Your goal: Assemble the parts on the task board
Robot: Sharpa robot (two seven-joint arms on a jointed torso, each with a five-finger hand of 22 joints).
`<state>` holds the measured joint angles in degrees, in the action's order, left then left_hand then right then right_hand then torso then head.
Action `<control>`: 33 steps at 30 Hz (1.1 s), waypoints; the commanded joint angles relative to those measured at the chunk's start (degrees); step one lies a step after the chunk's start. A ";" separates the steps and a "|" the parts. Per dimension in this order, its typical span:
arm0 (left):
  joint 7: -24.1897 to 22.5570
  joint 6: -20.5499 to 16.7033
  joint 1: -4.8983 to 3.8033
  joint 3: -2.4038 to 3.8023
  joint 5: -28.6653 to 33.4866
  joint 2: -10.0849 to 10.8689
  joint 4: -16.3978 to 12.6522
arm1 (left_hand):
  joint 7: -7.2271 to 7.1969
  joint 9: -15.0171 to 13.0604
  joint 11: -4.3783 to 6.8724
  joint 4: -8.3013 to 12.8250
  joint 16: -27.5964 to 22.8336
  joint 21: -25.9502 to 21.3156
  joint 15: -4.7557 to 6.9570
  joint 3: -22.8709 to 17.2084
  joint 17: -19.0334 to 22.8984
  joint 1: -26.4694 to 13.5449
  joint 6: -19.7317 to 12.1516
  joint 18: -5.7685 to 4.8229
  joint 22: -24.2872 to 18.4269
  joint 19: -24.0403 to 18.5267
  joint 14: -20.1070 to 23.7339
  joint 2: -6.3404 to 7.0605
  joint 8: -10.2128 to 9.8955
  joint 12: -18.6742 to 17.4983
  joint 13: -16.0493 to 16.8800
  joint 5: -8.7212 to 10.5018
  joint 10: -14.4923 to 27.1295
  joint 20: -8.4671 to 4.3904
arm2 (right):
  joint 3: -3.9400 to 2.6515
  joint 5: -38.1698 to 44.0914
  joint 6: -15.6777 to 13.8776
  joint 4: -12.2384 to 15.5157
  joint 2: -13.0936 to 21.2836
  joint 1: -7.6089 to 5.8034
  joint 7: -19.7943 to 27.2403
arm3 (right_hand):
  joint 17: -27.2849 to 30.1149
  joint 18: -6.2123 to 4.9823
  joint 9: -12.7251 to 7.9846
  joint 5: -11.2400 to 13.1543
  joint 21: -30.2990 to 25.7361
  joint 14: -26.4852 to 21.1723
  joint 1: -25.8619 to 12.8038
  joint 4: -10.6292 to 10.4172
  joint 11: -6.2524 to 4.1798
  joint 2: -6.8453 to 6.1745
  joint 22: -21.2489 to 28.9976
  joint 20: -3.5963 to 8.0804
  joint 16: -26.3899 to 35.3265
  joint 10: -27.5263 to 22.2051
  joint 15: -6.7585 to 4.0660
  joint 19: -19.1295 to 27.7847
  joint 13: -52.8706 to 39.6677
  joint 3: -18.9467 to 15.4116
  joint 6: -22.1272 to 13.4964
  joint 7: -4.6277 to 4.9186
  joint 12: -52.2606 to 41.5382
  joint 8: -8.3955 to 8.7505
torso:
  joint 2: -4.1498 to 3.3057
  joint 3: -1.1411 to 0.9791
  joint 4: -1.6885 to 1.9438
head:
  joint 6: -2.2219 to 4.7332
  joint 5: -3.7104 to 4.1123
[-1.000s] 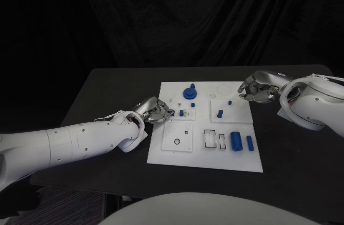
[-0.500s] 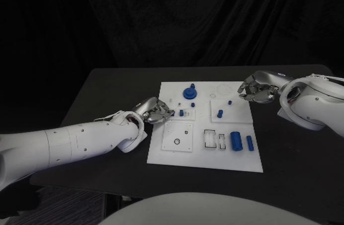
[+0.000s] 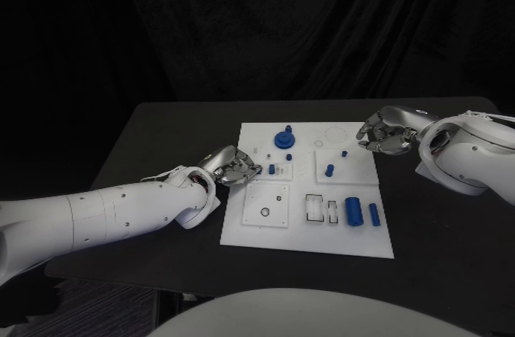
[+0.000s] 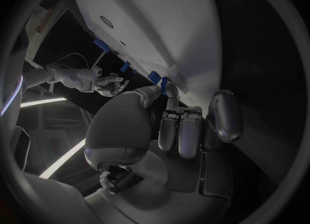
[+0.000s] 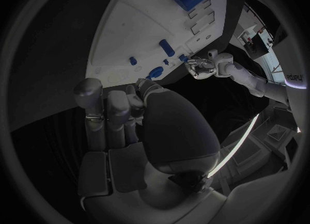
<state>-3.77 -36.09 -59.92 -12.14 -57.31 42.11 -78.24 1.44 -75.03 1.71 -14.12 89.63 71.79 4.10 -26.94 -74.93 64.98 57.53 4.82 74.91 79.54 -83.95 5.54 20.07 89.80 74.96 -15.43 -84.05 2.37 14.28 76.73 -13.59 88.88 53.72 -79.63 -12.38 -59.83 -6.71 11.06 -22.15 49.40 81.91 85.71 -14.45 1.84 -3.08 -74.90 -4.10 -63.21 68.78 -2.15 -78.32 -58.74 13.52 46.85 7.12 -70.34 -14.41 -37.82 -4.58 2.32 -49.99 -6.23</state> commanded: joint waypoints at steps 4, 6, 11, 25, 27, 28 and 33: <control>-0.27 1.05 0.10 0.04 0.08 -0.12 0.10 | 0.22 -1.43 0.03 -0.52 0.37 -0.27 0.01 0.22 -15.07 -0.52 -0.25 -0.50 9.37 -0.24 -6.05 -0.24 0.23 0.20 15.04 0.03 -5.95 0.01 | -0.04 0.11 0.47 0.03 0.00 0.14 -0.93 | 0.06 -0.33 0.04 -0.28 -0.23 -0.18 0.20 0.35 -0.01 -0.44 -5.24 0.19 0.28 -0.20 -0.07 -0.16 0.15 -0.06 0.40 0.15 0.45 -0.16 | -0.02 -0.03 -0.03 | -0.01 -0.04; -0.10 1.07 0.11 0.04 0.08 -0.15 0.19 | 0.21 -1.42 0.03 -0.55 0.37 -0.31 0.00 0.24 -15.07 -0.53 -0.25 -0.49 9.36 -0.27 -6.05 -0.25 0.23 0.20 15.04 0.04 -5.95 0.02 | -0.04 0.11 0.51 0.04 0.01 0.14 -0.97 | 0.06 -0.33 0.04 -0.28 -0.23 -0.18 0.20 0.35 -0.01 -0.44 -5.24 0.19 0.28 -0.20 -0.07 -0.16 0.15 -0.06 0.40 0.15 0.45 -0.16 | -0.03 -0.03 -0.03 | -0.01 -0.01; 0.07 1.12 0.12 0.04 0.08 -0.22 0.33 | 0.21 -1.42 0.03 -0.55 0.37 -0.31 0.00 0.24 -15.07 -0.53 -0.25 -0.49 9.36 -0.27 -6.05 -0.25 0.23 0.20 15.04 0.04 -5.95 0.02 | -0.04 0.11 0.59 0.07 0.05 0.14 -1.04 | 0.06 -0.33 0.04 -0.28 -0.23 -0.18 0.20 0.35 -0.01 -0.44 -5.24 0.19 0.28 -0.20 -0.07 -0.16 0.15 -0.06 0.40 0.15 0.45 -0.16 | 0.00 -0.02 -0.01 | -0.01 0.02; 0.44 1.45 0.14 0.04 0.08 -0.28 0.50 | 0.31 -1.36 -0.04 -2.09 0.37 -0.54 -0.04 1.25 -15.07 -1.33 -0.24 -0.46 9.30 -0.39 -6.05 -0.65 0.09 0.15 15.01 0.76 -5.91 0.06 | -0.04 0.11 0.84 0.06 0.06 0.14 -1.20 | 0.13 -0.36 0.03 -0.28 -0.40 -0.20 0.21 0.35 0.00 -0.43 -5.20 0.19 0.35 -0.27 -0.07 -0.13 0.27 -0.02 0.41 0.16 0.53 -0.16 | -0.06 -0.02 -0.02 | -0.01 -0.02; 0.34 1.43 0.14 0.04 0.08 -0.26 0.47 | 0.32 -1.35 -0.05 -2.23 0.37 -0.63 -0.05 1.35 -15.07 -1.44 -0.25 -0.44 9.27 -0.44 -6.05 -0.72 0.06 0.07 14.96 0.77 -5.83 0.07 | -0.03 0.11 0.85 0.05 0.06 0.14 -1.22 | 0.13 -0.36 0.03 -0.28 -0.40 -0.20 0.21 0.35 0.00 -0.43 -5.20 0.19 0.35 -0.27 -0.07 -0.13 0.27 -0.02 0.41 0.16 0.53 -0.16 | -0.07 -0.02 -0.01 | -0.01 0.00; 0.26 1.41 0.14 0.04 0.08 -0.24 0.45 | 0.33 -1.35 -0.05 -2.27 0.37 -0.66 -0.06 1.37 -15.07 -1.47 -0.25 -0.43 9.26 -0.46 -6.05 -0.74 0.05 0.05 14.95 0.76 -5.82 0.07 | -0.03 0.11 0.86 0.05 0.06 0.15 -1.22 | 0.13 -0.36 0.03 -0.28 -0.40 -0.20 0.21 0.35 0.00 -0.43 -5.20 0.19 0.35 -0.27 -0.07 -0.13 0.27 -0.02 0.41 0.16 0.53 -0.16 | -0.06 -0.02 -0.01 | -0.01 -0.01; -0.14 1.31 0.15 0.04 0.08 -0.17 0.34 | 0.35 -1.34 -0.07 -2.39 0.37 -0.78 -0.06 1.48 -15.07 -1.60 -0.27 -0.41 9.23 -0.53 -6.05 -0.82 0.01 -0.01 14.91 0.72 -5.75 0.08 | -0.03 0.11 0.95 0.00 0.03 0.17 -1.25 | 0.13 -0.36 0.03 -0.28 -0.40 -0.20 0.21 0.35 0.00 -0.43 -5.20 0.19 0.35 -0.27 -0.07 -0.13 0.27 -0.02 0.41 0.16 0.53 -0.16 | -0.05 -0.01 -0.01 | -0.01 -0.16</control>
<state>-3.21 -35.11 -59.89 -12.12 -57.32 41.97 -77.72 1.64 -75.02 1.71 -16.21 89.63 71.35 4.10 -25.47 -74.93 63.97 57.33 4.82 74.90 79.34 -83.94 4.53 20.07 89.80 74.96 -14.93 -84.05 2.58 14.28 76.70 -13.09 88.88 53.72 -79.62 -12.69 -59.73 -6.71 11.05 -22.15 49.18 81.91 85.71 -14.45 1.84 -3.08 -74.93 -4.11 -63.21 68.78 -2.15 -78.32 -58.53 13.52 46.85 7.12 -70.10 -14.41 -37.87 -4.60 2.31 -49.99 -6.30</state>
